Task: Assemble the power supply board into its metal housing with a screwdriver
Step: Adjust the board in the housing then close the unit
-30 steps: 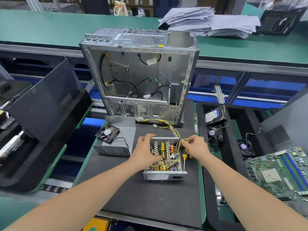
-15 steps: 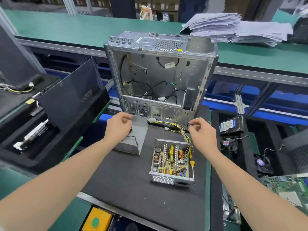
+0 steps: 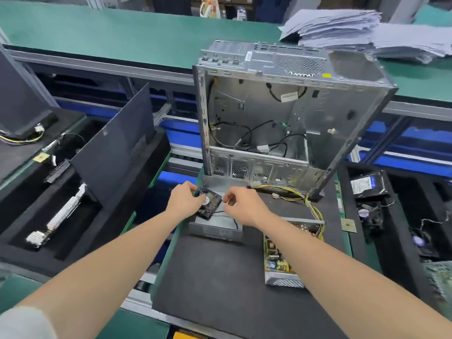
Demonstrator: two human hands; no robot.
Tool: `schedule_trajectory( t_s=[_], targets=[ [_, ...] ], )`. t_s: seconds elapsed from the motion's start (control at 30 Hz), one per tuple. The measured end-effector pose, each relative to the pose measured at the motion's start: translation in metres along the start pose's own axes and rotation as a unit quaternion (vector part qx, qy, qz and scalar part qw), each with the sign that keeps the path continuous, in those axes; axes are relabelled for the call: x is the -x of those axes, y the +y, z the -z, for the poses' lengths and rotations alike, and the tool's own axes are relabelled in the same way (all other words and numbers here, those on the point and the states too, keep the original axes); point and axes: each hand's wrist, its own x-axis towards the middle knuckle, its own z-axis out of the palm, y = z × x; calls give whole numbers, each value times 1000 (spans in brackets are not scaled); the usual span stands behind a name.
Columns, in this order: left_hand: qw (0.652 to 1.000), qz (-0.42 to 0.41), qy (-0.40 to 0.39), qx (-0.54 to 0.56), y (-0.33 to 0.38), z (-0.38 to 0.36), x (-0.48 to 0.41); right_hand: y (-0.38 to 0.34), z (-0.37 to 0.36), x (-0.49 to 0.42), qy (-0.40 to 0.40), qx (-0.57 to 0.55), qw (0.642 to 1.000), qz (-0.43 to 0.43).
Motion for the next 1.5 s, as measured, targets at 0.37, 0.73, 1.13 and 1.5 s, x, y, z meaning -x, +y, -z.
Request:
schedule_trajectory(
  t_s=[0.37,0.73,1.13,1.5],
  targets=[
    [999,-2,-31,-42,2,-16,-13,1,-30,-22,-52,61,991,-110],
    [988,-42,43,139,33,37,12,-7,20,1,22,-9,1000,-6],
    [961,-153,-135,185,114,7,111,76,133,95,-3,76,996,47],
    [949,-151,-245,129,103,-57,170,136,106,148,-92,66,994,4]
  ],
)
